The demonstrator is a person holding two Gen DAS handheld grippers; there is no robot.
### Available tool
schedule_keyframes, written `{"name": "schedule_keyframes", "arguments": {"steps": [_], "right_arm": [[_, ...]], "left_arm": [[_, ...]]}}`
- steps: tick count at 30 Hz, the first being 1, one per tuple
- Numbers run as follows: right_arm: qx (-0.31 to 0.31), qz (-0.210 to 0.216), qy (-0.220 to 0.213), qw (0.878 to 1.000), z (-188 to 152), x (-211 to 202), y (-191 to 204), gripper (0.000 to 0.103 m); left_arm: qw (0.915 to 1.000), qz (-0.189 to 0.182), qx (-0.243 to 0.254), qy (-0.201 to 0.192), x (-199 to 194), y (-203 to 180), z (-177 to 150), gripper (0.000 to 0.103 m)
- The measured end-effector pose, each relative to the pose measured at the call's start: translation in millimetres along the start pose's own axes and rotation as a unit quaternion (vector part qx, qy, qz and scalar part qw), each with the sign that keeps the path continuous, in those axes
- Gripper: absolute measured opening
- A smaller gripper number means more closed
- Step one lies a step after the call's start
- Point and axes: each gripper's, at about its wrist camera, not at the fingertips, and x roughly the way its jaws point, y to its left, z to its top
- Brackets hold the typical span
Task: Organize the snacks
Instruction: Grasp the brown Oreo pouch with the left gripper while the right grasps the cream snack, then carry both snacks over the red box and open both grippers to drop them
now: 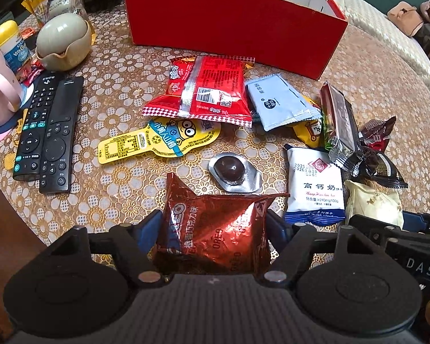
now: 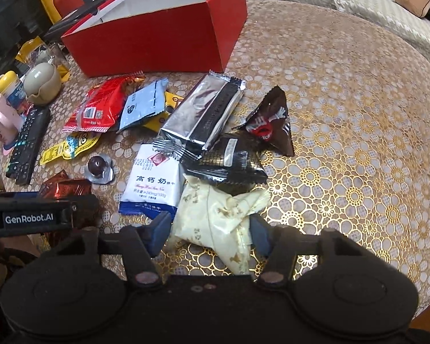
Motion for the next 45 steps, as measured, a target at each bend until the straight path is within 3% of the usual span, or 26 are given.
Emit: {"name": "schedule_keyframes", "arguments": {"steps": [9, 18, 26, 35, 45], "right_arm": [[0.010, 0.009, -0.014, 1.000, -3.3, -9.7, -4.6, 0.050], [0.014, 0.015, -0.034, 0.999, -4.9, -31.4, -5.6, 0.049], [0.002, 0.015, -0.071, 0.997, 9.8, -55.4, -2.2, 0.049], [-0.031, 0.025, -0.085, 0.996, 39.9, -66.3, 10.1, 0.049], [-0.078, 0.014, -0.131, 0.988, 103.2, -72.4, 25.5, 0.049]], "left_arm": [[0.9995, -0.023, -0.019, -0.006, -4.8, 6.7, -1.0, 0.064], [0.9978, -0.043, -0.044, -0.021, -16.6, 15.4, 0.9, 0.063], [0.9973, -0.048, -0.036, -0.042, -34.8, 11.5, 9.7, 0.063], [0.9964, -0.044, -0.011, -0.072, -53.6, 2.2, 38.6, 0.063], [0.9914, -0.030, 0.013, -0.127, -72.5, 0.6, 101.3, 0.063]]}}
